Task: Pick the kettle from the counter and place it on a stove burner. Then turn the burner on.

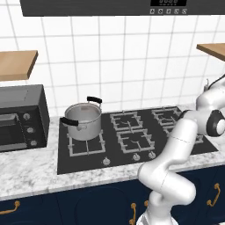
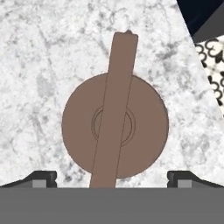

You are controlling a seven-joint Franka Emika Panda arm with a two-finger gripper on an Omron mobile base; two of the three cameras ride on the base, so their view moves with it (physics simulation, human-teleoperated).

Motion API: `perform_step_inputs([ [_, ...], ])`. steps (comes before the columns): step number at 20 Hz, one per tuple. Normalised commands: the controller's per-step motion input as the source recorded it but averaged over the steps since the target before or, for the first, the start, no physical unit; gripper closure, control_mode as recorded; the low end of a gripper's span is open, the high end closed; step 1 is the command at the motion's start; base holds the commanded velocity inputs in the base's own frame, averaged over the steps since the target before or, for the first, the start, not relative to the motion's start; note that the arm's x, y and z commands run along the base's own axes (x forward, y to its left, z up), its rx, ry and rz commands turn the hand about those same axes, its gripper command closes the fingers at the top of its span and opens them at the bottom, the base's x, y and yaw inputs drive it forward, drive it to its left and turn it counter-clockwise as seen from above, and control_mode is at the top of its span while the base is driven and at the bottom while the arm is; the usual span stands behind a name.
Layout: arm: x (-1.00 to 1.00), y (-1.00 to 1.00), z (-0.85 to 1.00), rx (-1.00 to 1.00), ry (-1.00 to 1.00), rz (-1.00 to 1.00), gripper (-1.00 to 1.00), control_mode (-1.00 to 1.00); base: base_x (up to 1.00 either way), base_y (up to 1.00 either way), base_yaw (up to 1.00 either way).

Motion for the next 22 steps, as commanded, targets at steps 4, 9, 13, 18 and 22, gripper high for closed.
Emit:
perform_step_inputs([
  [4, 0.02, -0.01, -0.14, 0.00, 0.01, -0.08, -1.00, -1.00, 0.00, 0.00, 0.00],
  [9, 0.04, 0.00, -0.14, 0.00, 0.07, -0.06, -1.00, -1.00, 0.00, 0.00, 0.00],
  [13, 0.00, 0.00, 0.00, 0.00, 0.00, 0.00, -1.00, -1.00, 0.00, 0.00, 0.00],
  [18, 0.00, 0.00, 0.00, 0.00, 0.00, 0.00, 1.00, -1.00, 0.00, 0.00, 0.00],
  [22, 0.00, 0.00, 0.00, 0.00, 0.00, 0.00, 1.00, -1.00, 0.00, 0.00, 0.00],
])
